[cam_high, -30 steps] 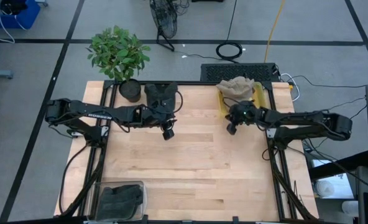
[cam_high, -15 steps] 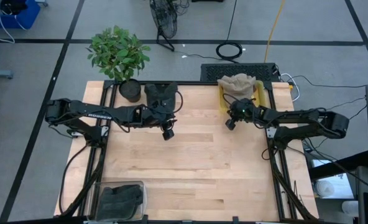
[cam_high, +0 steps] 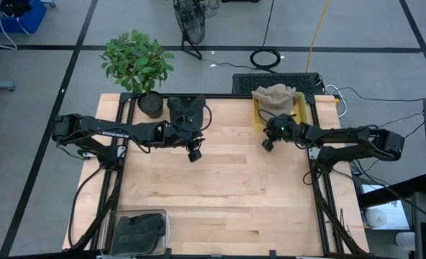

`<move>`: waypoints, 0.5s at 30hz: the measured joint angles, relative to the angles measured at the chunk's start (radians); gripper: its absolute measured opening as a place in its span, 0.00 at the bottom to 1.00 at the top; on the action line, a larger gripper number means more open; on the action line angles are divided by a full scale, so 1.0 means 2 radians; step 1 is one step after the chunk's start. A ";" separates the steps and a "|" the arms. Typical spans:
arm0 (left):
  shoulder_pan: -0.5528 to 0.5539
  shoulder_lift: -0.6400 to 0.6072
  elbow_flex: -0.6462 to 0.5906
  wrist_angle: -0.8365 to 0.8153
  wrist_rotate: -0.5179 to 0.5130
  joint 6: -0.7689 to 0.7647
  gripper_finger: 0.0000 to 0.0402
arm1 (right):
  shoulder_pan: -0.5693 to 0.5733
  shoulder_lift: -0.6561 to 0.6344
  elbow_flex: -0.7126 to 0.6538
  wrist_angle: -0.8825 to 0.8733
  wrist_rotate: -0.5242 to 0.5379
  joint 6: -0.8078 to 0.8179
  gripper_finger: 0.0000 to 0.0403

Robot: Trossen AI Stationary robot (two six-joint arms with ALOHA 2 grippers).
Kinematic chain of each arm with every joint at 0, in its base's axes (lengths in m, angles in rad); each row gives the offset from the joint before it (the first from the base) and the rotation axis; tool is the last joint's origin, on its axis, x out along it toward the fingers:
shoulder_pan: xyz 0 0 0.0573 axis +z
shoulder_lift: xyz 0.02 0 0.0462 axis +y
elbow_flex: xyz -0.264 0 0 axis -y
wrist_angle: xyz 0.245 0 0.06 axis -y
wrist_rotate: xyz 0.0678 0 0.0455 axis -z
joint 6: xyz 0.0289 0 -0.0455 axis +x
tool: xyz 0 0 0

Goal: Pick & Place hat
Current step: Adjust the yellow bin, then put the black cap into the transparent bin

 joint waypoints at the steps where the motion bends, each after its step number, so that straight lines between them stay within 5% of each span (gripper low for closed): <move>1: 0.000 0.000 0.000 0.000 0.000 0.000 0.21 | 0.000 -0.002 0.000 0.000 -0.010 -0.002 0.00; 9: -0.001 0.000 0.000 -0.031 -0.013 -0.009 0.21 | 0.005 -0.046 0.000 0.000 -0.088 -0.008 0.00; 15: -0.001 0.021 0.000 -0.080 -0.043 -0.038 0.21 | 0.024 -0.095 0.000 0.000 -0.090 -0.002 0.00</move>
